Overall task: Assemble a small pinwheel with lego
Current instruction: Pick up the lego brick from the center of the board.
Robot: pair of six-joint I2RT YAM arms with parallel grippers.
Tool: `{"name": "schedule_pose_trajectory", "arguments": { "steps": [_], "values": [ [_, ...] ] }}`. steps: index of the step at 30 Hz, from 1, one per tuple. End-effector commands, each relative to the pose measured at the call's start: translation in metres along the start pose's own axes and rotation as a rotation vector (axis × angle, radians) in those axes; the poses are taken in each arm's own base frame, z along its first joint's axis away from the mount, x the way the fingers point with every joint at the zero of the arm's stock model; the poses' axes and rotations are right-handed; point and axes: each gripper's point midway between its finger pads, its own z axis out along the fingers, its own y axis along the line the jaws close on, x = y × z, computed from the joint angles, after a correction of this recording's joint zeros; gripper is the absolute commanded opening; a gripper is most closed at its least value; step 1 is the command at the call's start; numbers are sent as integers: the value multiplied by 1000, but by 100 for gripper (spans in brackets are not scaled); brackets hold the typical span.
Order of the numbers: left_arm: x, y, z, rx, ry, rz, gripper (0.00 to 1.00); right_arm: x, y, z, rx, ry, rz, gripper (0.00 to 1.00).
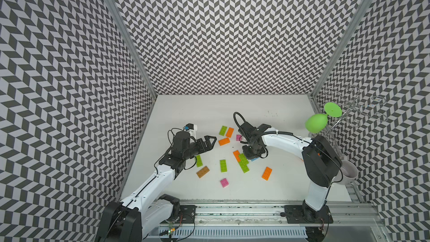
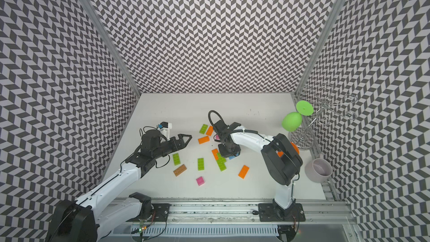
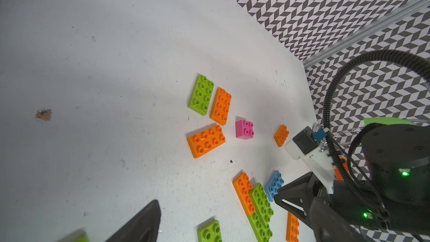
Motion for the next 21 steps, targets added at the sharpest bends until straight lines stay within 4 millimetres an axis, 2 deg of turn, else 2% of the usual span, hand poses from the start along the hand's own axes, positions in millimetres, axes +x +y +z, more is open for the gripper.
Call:
{"name": "schedule_pose_trajectory", "arguments": {
  "steps": [1, 21],
  "values": [
    [-5, -8, 0, 31, 0, 33, 100, 3, -9, 4, 44, 20, -4, 17],
    [-1, -8, 2, 42, 18, 38, 100, 16, -16, 23, 70, 73, 0, 15]
  ]
}}
